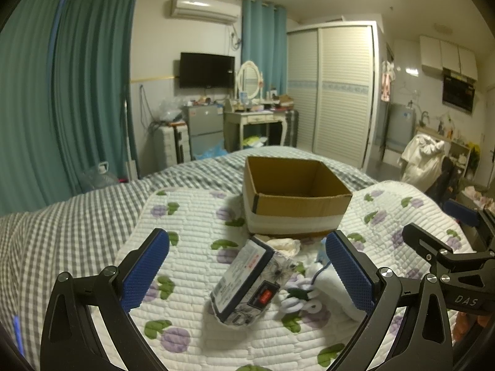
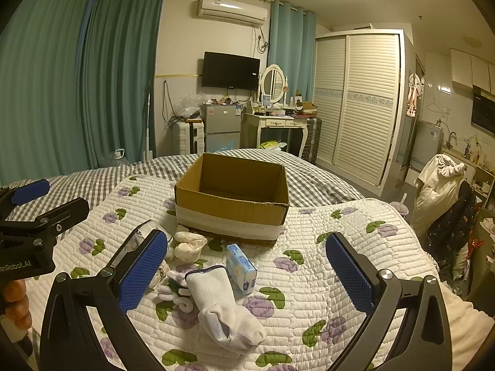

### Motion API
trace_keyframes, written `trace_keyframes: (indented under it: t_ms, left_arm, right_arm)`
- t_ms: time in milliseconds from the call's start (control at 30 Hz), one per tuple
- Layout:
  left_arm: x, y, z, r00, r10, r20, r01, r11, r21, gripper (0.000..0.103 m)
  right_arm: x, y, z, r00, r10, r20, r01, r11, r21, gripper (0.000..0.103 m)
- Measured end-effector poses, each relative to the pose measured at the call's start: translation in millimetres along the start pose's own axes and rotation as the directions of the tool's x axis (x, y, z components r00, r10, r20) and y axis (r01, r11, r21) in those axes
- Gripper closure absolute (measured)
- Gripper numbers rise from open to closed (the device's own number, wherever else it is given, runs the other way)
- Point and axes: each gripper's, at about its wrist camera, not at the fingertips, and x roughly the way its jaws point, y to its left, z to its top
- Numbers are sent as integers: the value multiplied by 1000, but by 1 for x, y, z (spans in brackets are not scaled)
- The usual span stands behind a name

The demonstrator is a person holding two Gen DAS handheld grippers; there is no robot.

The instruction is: Organize soft objects

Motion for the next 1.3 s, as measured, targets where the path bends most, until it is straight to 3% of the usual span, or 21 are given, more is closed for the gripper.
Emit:
trace_keyframes:
  t_ms: [1300]
  left_arm:
    - [3, -2, -3, 1000, 3, -4, -3, 1000, 11, 0]
  right_arm:
    - [2, 2, 0, 1000, 7, -10, -7, 1000, -5, 0]
